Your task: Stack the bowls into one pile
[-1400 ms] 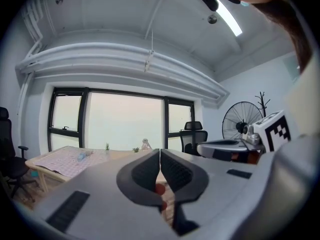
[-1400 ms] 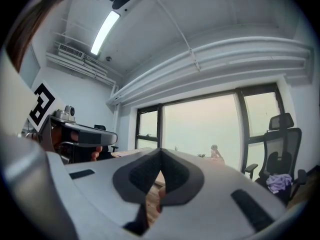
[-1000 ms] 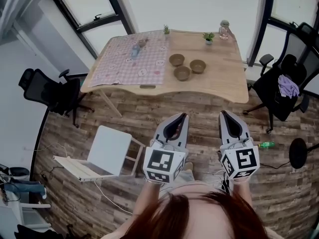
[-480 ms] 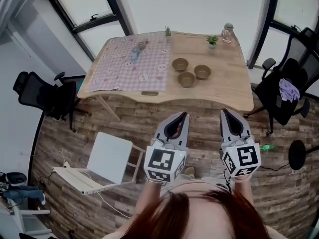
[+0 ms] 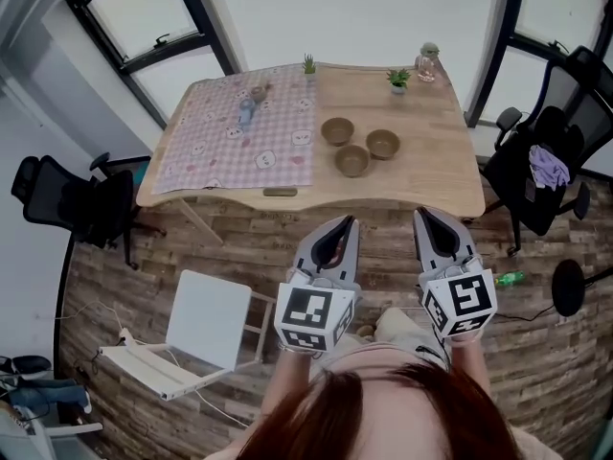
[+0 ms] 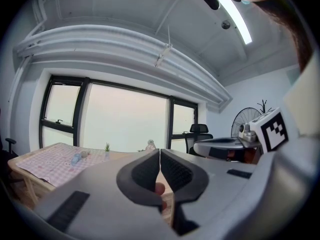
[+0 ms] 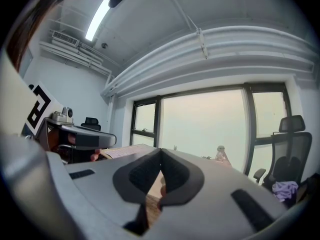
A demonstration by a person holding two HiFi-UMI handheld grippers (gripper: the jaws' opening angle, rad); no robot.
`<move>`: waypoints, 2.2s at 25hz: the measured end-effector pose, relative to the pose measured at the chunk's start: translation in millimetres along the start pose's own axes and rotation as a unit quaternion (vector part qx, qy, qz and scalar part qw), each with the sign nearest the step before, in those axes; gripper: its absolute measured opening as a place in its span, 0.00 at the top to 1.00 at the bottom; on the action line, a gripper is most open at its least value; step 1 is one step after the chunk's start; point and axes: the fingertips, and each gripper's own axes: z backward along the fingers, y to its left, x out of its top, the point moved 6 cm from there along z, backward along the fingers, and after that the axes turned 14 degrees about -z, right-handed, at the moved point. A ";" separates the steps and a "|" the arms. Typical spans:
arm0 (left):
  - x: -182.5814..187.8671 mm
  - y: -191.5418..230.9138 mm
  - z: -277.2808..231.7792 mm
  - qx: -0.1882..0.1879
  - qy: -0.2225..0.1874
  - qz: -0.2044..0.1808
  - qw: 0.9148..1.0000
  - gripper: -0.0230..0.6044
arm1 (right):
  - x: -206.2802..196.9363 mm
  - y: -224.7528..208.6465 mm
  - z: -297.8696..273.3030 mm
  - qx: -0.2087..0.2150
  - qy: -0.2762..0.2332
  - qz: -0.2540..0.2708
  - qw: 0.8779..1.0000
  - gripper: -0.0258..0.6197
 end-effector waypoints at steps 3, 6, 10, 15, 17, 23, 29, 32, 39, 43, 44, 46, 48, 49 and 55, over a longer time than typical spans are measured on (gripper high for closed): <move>-2.2 5.2 -10.8 -0.003 0.001 0.002 1.000 0.95 | 0.4 -4.6 -9.9 -0.002 0.003 0.005 1.000 0.96; -3.6 9.5 -23.4 -0.007 0.001 0.002 1.000 0.95 | 0.5 -10.4 -18.9 -0.003 0.004 0.010 1.000 0.96; -4.2 13.9 -40.6 -0.013 0.000 0.000 1.000 0.95 | 1.3 -20.1 -32.2 -0.008 0.005 0.017 1.000 0.96; -7.1 19.9 -66.0 -0.020 0.006 -0.004 1.000 0.94 | 1.8 -37.6 -51.6 -0.012 0.005 0.010 1.000 0.96; -7.6 23.6 -77.8 -0.021 0.008 -0.006 1.000 0.95 | 1.5 -46.6 -61.6 -0.015 0.007 0.008 1.000 0.96; -9.7 42.3 -107.6 -0.016 0.018 -0.005 1.000 0.95 | 1.7 -64.8 -94.8 -0.014 0.016 0.005 1.000 0.96; -6.5 63.4 -141.3 -0.007 0.023 -0.005 1.000 0.94 | 7.0 -87.9 -132.9 -0.013 0.028 0.005 1.000 0.96; -7.0 74.2 -159.6 -0.002 0.026 -0.003 1.000 0.95 | 9.1 -99.9 -154.0 -0.011 0.035 0.008 0.999 0.96; -8.6 93.3 -205.8 0.005 0.029 0.002 1.000 0.95 | 9.4 -131.1 -199.7 -0.008 0.054 0.015 0.998 0.96; -9.6 101.1 -231.9 0.010 0.032 0.004 0.999 0.94 | 6.6 -152.9 -224.1 -0.007 0.069 0.017 0.997 0.96; -10.4 103.2 -238.0 0.013 0.034 0.005 0.999 0.94 | 5.4 -157.8 -230.3 -0.006 0.073 0.019 0.997 0.96; -12.2 107.5 -249.8 0.017 0.039 0.007 0.999 0.94 | 2.8 -167.1 -242.7 -0.003 0.082 0.022 0.996 0.96; -13.8 111.5 -261.1 0.022 0.042 0.009 0.999 0.95 | 0.3 -176.3 -254.6 0.000 0.091 0.024 0.996 0.96; -14.5 113.4 -266.5 0.024 0.043 0.009 0.999 0.95 | -0.8 -180.9 -260.4 0.002 0.095 0.025 0.995 0.96; -17.6 120.5 -287.5 0.037 0.051 0.009 0.998 0.95 | -12.5 -204.3 -288.5 0.015 0.124 0.030 0.992 0.92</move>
